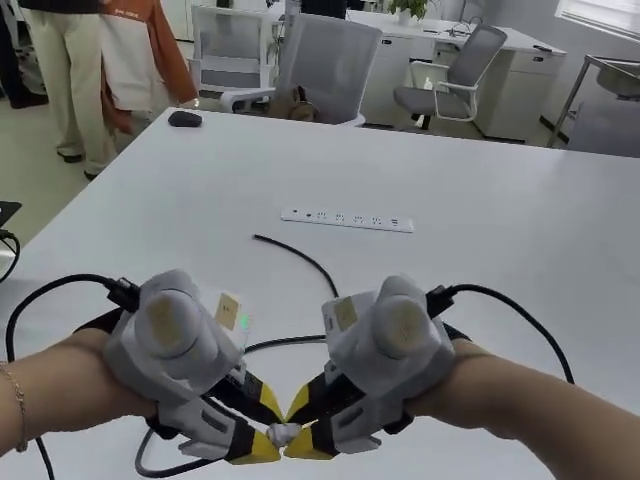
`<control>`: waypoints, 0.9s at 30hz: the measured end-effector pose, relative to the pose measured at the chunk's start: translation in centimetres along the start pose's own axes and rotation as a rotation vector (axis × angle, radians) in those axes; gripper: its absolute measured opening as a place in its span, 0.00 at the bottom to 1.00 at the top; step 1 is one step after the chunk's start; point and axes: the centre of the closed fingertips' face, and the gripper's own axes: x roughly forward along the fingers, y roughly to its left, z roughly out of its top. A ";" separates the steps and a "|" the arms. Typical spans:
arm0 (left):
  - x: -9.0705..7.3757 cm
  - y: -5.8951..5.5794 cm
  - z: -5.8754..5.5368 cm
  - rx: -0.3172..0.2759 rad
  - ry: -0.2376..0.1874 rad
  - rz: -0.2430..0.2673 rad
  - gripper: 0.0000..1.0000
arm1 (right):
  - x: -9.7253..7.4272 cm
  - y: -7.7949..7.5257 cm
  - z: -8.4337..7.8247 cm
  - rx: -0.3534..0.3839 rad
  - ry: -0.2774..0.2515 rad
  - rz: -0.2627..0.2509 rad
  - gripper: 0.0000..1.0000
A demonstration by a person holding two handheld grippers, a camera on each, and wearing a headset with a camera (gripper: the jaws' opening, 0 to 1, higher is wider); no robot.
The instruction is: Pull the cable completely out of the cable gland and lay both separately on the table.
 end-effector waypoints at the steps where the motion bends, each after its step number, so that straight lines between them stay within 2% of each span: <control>1: 0.0 0.0 0.1 -0.017 -0.009 0.000 0.16 | 0.0 -0.2 0.0 -0.021 0.010 -0.027 0.11; 5: -0.4 0.2 0.4 -0.116 -0.068 -0.006 0.16 | 0.0 -0.4 0.1 -0.045 0.005 -0.091 0.11; 9: -0.8 0.7 0.7 -0.172 -0.121 -0.005 0.16 | -0.5 -0.9 0.4 -0.074 -0.016 -0.186 0.11; 10: -0.8 0.7 0.8 -0.184 -0.129 -0.009 0.16 | -0.6 -1.0 0.3 -0.082 -0.014 -0.202 0.11; 11: -0.8 0.7 1.0 -0.230 -0.150 -0.020 0.16 | -0.7 -1.2 0.4 -0.117 -0.008 -0.235 0.11; 14: -0.7 0.8 1.2 -0.302 -0.194 -0.043 0.16 | -1.0 -1.3 0.2 -0.176 0.026 -0.287 0.11; 16: -0.8 1.0 1.4 -0.349 -0.238 -0.049 0.16 | -1.3 -1.6 0.3 -0.224 0.040 -0.338 0.11; 17: -0.9 1.1 1.5 -0.380 -0.261 -0.058 0.16 | -1.4 -1.6 0.4 -0.238 0.041 -0.353 0.11; 20: -1.1 1.1 1.9 -0.422 -0.298 -0.075 0.16 | -1.7 -1.8 0.4 -0.236 0.029 -0.376 0.11; 22: -1.2 1.3 2.3 -0.488 -0.334 -0.091 0.16 | -2.1 -2.1 0.6 -0.252 0.024 -0.410 0.11; 23: -1.4 1.6 2.6 -0.529 -0.368 -0.098 0.16 | -2.4 -2.5 0.7 -0.258 0.026 -0.445 0.11; 24: -1.4 1.7 2.7 -0.543 -0.379 -0.101 0.16 | -2.6 -2.6 0.8 -0.270 0.028 -0.464 0.11; 26: -1.9 2.0 3.3 -0.598 -0.436 -0.120 0.16 | -3.1 -3.1 1.3 -0.338 0.050 -0.525 0.11; 27: -1.9 1.9 3.3 -0.606 -0.432 -0.125 0.16 | -3.0 -2.9 1.4 -0.339 0.052 -0.515 0.12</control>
